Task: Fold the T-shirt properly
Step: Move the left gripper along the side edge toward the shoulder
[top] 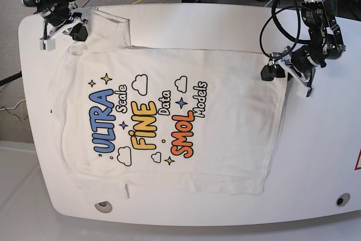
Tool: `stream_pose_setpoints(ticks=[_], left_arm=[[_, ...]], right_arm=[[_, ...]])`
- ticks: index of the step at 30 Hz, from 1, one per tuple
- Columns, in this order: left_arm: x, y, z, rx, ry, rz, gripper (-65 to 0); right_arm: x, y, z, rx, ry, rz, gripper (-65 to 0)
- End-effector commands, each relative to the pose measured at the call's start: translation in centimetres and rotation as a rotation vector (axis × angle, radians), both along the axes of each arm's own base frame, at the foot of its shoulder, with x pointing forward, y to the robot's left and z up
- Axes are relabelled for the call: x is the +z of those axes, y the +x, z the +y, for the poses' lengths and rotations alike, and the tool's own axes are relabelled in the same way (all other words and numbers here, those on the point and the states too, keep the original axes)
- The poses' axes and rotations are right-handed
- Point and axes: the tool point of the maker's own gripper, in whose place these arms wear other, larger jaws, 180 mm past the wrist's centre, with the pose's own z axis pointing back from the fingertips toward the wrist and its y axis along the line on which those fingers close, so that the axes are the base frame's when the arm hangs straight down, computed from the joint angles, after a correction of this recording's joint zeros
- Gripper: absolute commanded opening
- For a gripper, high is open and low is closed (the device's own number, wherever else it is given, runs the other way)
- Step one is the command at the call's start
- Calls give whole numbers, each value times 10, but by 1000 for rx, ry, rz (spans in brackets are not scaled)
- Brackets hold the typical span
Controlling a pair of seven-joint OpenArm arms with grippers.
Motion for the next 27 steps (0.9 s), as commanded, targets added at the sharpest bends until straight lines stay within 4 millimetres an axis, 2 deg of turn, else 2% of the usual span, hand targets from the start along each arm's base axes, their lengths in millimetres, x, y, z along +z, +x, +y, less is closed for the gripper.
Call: stream_pose_setpoints(ticks=[1,6,8,11,14,16,19,27], left_arm=[[-15,-18,-1,-34,34,98,-245],[-16,-19,-6,-34,25,98,-248],[-17,-20,-6,-34,26,100,-267],[-16,-20,-4,-34,30,100,-385],[-18,-24,-4,-42,33,123,-567],[-19,-26,-4,-48,34,139,-647],[-21,-31,-4,-58,36,164,-619],[-21,-31,-4,-59,37,165,-619]], right_arm=[[10,6,-6,2,-17,-36,-645],[10,6,-6,2,-17,-36,-645],[10,6,-6,2,-17,-36,-645],[10,6,-6,2,-17,-36,-645],[10,6,-6,2,-17,-36,-645],[10,6,-6,2,-17,-36,-645],[10,6,-6,2,-17,-36,-645],[10,6,-6,2,-17,-36,-645]])
